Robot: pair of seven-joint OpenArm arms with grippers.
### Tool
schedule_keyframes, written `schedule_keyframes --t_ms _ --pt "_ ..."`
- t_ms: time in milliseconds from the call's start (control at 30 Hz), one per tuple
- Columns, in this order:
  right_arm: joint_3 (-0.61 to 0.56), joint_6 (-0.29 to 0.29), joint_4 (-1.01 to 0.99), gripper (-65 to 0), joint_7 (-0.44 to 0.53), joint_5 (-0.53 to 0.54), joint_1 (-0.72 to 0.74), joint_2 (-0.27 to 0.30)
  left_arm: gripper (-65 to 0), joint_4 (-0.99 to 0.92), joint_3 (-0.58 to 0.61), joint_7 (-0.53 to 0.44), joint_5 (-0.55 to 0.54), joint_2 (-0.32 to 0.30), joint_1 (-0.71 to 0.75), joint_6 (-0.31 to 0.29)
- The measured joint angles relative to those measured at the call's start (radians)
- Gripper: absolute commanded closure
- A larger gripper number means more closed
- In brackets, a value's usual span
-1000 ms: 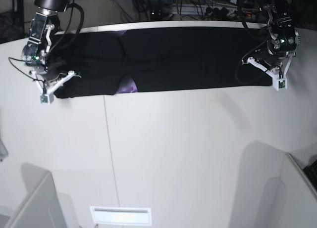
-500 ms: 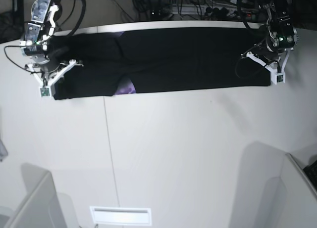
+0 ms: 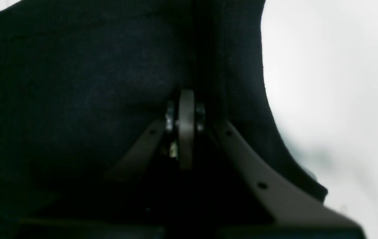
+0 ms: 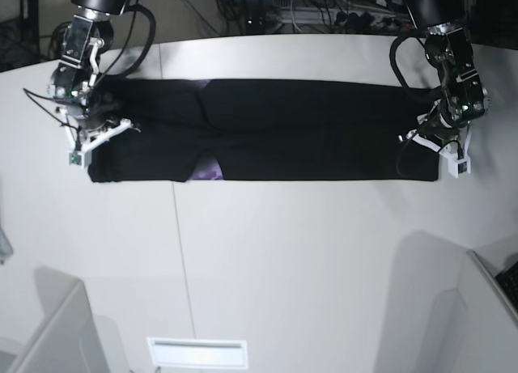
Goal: Fold the T-shirt properly
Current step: 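Lower both grippers to the strip's two ends and grasp them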
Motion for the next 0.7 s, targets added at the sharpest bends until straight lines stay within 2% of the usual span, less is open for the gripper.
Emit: schedule_keyframes --t_ms 200,333,467,567,700 --pt "-0.007 -0.008 0.172 0.0 -0.017 -0.005 -0.054 -0.03 0.0 0.087 -0.003 0.057 0.004 0.006 0.005 0.0" --pt "-0.008 -0.011 0.286 0.0 -0.017 -0.013 -0.102 -0.05 0.0 0.23 -0.007 0.055 0.002 0.004 0.005 0.001" --pt "-0.008 -0.007 0.304 0.0 -0.02 -0.002 -0.124 -0.056 0.0 0.366 -0.023 0.045 -0.026 0.005 0.061 -0.004" --pt "-0.002 -0.007 0.303 0.0 -0.014 -0.002 -0.134 -0.052 0.0 0.375 -0.103 0.067 -0.113 0.007 0.109 0.003" --pt "-0.006 -0.007 0.302 0.0 -0.019 -0.006 -0.163 -0.051 0.0 0.34 -0.243 0.051 -0.31 -0.027 0.142 0.0"
